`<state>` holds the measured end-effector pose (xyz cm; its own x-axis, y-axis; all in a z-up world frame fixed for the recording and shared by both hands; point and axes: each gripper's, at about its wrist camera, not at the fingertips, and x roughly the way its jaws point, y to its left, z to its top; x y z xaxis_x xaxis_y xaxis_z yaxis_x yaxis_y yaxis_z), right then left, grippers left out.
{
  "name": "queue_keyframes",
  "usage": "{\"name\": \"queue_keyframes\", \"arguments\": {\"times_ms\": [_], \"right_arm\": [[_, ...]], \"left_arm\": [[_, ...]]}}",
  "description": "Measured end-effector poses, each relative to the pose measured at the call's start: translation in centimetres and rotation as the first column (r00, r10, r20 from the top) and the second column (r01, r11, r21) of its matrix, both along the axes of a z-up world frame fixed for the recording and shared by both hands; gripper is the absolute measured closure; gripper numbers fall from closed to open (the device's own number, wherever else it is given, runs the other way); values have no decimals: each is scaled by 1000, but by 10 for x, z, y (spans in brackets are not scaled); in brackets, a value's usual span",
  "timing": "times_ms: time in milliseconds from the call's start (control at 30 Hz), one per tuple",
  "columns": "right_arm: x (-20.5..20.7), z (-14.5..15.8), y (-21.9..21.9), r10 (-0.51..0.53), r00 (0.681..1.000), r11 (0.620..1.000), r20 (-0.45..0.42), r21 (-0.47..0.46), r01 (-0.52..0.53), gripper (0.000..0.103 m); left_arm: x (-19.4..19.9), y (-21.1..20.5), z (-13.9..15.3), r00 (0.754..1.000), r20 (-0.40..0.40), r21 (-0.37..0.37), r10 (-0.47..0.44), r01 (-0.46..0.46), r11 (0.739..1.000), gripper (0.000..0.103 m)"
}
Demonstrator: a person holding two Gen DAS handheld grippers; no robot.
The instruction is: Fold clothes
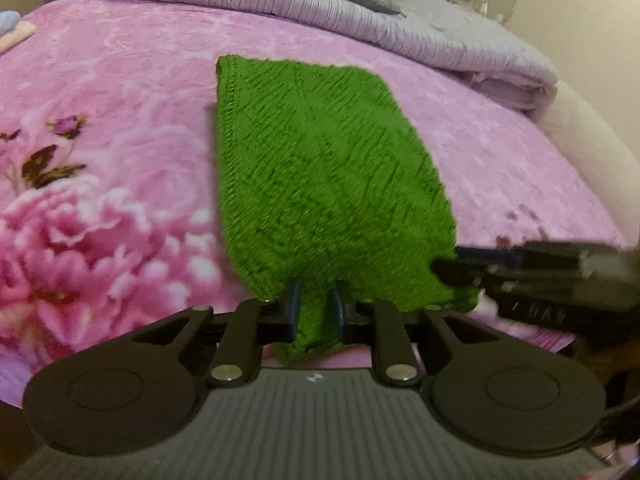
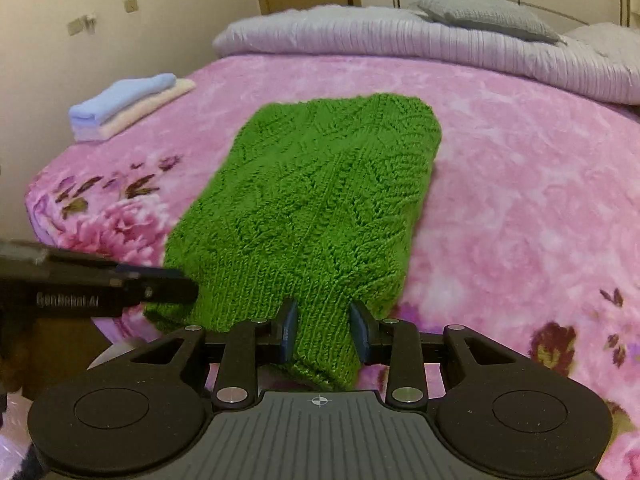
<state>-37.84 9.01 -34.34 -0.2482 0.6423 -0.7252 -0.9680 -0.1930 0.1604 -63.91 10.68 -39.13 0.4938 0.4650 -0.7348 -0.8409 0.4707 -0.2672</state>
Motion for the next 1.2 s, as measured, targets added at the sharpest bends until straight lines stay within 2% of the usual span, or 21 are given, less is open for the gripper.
{"name": "queue_keyframes", "arguments": {"times_ms": [300, 367, 500, 633, 767, 833, 967, 1000, 1067, 1133, 1200], "right_arm": [[-3, 3, 5, -23, 999, 999, 23, -33, 23, 69], [-4, 4, 5, -21, 999, 999, 27, -37, 22, 69], [2, 15, 9, -5, 1000, 998, 2, -58, 5, 69], [31, 37, 17, -69, 988, 997, -138, 18, 73, 69], [47, 46, 41, -110, 978, 984, -177, 121, 133, 70], [49, 39, 57, -111, 975, 983, -191, 125, 136, 70], [43, 15, 80, -88, 982, 986, -170, 128, 111, 70], [40, 7, 84, -82, 986, 987, -145, 123, 100, 70], [30, -12, 90, -65, 997, 993, -39, 100, 69, 70], [23, -22, 92, -45, 998, 993, 38, 107, 40, 70], [21, -18, 94, -32, 998, 996, 52, 80, 28, 70]], "left_arm": [[2, -2, 6, 1000, -14, -7, 7, -7, 1000, 91], [2, -1, 13, 1000, -6, -11, 4, -5, 1000, 91], [1, 3, 39, 999, 35, 40, -10, 8, 999, 92], [7, 20, 57, 996, 80, 83, -27, 20, 996, 92], [27, 42, 51, 997, 54, 107, -50, 44, 993, 92], [35, 48, 41, 998, 27, 114, -61, 58, 992, 92], [50, 60, 19, 996, -27, 126, -84, 87, 988, 91], [53, 63, 13, 995, -40, 129, -89, 94, 987, 91], [61, 70, 2, 993, -67, 135, -100, 108, 985, 91], [61, 71, 3, 992, -75, 128, -101, 110, 986, 91], [60, 72, 11, 991, -80, 114, -103, 112, 987, 92]]}}
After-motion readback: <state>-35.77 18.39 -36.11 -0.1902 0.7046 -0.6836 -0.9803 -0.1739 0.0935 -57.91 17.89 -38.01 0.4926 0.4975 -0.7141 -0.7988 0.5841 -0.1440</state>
